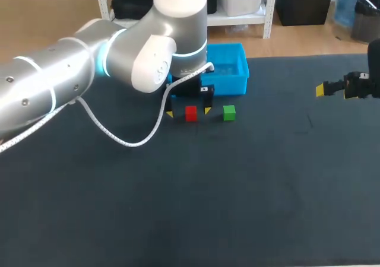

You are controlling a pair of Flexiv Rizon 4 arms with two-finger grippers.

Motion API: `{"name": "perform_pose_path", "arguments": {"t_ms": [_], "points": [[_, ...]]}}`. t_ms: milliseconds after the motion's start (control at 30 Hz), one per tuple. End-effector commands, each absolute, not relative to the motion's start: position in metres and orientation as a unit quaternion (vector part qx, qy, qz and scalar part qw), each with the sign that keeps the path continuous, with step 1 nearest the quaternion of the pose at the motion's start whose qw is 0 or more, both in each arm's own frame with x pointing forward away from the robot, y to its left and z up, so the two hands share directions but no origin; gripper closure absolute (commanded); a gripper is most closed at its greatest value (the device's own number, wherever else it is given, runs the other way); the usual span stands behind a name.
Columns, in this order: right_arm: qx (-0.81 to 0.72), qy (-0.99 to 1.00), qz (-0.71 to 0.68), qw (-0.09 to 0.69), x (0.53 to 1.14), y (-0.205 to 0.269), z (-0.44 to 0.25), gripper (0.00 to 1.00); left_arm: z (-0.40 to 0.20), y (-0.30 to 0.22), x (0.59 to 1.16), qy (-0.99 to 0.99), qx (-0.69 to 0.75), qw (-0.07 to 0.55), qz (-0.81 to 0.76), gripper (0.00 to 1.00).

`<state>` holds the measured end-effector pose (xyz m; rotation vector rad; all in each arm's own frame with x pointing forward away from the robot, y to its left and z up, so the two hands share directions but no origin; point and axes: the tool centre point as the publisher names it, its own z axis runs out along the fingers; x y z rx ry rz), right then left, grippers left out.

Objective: Use the left arm to pick the red cube and place it into the blue plastic box first, then use the right arm to grasp the green cube and put it into the same blue plastic box after the first action is fully finished.

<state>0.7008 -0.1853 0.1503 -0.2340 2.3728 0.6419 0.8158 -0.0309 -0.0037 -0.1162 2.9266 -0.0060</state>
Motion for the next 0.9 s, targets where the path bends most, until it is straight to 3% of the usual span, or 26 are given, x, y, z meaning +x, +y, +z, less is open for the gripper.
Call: {"name": "perform_pose_path", "arguments": {"t_ms": [33,400,433,467,500,900], "points": [[-0.089,0.907,0.245,0.330,0.7005,-0.1853,0.1501,0.00,-0.0064,-0.0353,0.8233,0.994,-0.035,0.100,0.003,0.00],[-0.089,0.907,0.245,0.330,0.7005,-0.1853,0.1501,0.00,-0.0094,-0.0355,0.8213,0.994,-0.024,0.102,0.006,0.00],[-0.089,0.907,0.245,0.330,0.7005,-0.1853,0.1501,0.00,-0.0098,-0.0353,0.8211,0.994,-0.024,0.103,0.007,0.09],[-0.089,0.907,0.245,0.330,0.7005,-0.1853,0.1501,0.00,-0.0108,-0.0347,0.8210,0.994,-0.025,0.103,0.008,0.57],[-0.089,0.907,0.245,0.330,0.7005,-0.1853,0.1501,0.00,-0.0113,-0.0343,0.8210,0.994,-0.027,0.103,0.008,0.98],[-0.089,0.907,0.245,0.330,0.7005,-0.1853,0.1501,0.00,-0.0127,-0.0310,0.8184,0.994,-0.027,0.103,0.012,1.00]]}}
